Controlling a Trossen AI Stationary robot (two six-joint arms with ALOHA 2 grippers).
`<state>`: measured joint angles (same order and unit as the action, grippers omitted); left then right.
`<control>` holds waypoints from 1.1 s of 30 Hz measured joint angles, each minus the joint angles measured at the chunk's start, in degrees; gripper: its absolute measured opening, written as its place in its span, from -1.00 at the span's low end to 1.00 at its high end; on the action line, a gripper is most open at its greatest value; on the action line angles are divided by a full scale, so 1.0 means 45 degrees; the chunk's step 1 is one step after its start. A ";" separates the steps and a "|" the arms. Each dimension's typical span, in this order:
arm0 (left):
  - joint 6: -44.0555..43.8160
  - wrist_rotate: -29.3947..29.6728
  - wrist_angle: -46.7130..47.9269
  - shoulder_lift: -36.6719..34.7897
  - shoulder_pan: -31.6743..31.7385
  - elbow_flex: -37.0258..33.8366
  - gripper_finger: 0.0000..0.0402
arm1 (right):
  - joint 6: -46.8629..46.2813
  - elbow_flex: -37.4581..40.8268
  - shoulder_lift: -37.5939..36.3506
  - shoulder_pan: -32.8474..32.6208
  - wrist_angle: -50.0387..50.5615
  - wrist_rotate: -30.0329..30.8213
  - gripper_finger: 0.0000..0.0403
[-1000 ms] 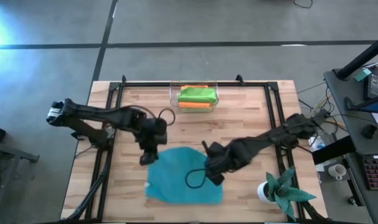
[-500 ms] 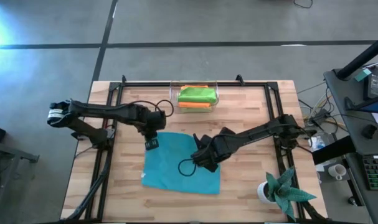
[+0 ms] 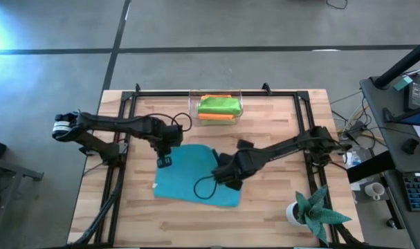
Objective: Fold microfiber towels
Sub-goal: Fold the blue microfiber towel
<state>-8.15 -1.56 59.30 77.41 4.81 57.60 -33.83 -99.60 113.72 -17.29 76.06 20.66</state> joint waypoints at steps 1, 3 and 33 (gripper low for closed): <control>0.0083 -0.0013 0.0115 -0.0024 -0.0129 0.0000 -1.00 | 0.0090 0.0107 -0.0003 -0.0132 -0.0201 -0.0009 -0.96; 0.0341 -0.0147 0.0194 -0.0068 -0.0391 0.0000 -1.00 | 0.0147 0.0357 -0.0003 -0.0359 -0.0494 -0.0087 -0.96; -0.0800 -0.2783 -0.1631 -0.0044 -0.3633 -0.1977 -1.00 | 0.0155 0.3961 -0.0022 -0.1981 -0.6010 -0.2371 -0.96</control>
<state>-11.75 -14.08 51.96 77.21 -11.53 48.71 -33.13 -81.77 113.62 -26.21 49.01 9.99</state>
